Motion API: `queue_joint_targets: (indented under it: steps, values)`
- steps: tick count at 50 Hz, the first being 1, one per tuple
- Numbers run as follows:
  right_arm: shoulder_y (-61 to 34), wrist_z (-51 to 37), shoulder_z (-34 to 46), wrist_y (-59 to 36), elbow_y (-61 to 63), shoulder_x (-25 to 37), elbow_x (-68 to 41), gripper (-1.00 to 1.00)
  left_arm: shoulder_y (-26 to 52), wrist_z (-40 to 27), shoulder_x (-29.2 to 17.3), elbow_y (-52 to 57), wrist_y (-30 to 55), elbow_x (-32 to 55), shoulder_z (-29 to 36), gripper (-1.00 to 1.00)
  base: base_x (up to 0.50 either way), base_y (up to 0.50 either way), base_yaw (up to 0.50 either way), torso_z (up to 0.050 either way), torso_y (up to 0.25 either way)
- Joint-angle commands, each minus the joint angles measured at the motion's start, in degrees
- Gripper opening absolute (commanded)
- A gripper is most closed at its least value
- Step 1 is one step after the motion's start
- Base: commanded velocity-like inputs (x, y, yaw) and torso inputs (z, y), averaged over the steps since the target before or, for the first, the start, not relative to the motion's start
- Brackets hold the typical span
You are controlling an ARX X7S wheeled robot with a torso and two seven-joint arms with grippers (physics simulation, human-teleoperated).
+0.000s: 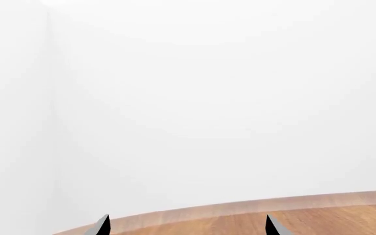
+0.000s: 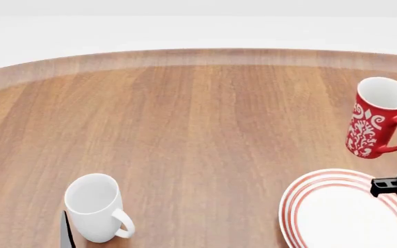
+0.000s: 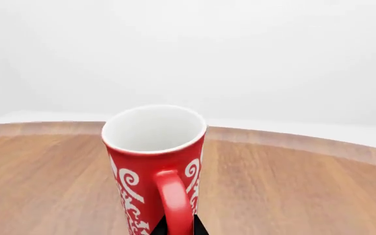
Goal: Pick up the red mug and put it on the plate
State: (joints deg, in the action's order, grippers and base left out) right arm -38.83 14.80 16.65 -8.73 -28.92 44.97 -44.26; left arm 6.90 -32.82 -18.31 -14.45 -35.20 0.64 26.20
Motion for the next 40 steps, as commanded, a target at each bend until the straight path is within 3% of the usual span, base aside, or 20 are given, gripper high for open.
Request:
queue_joint_targets:
  steps: [1,40]
  values:
    - [1.7,1.0,-1.1,1.0,0.0,0.3,-0.7,-1.0,0.1,-0.2,-0.1,-0.1,-0.2,-0.2,0.1,1.0,0.0,0.0,0.0,0.0,0.0]
    - [2.0,2.3,-0.2,1.2,-1.1,0.2,0.4,-1.0,0.5,0.0,-0.2,-1.1,-2.2,0.4,0.8,1.0,0.0,0.0,0.0,0.0,0.0]
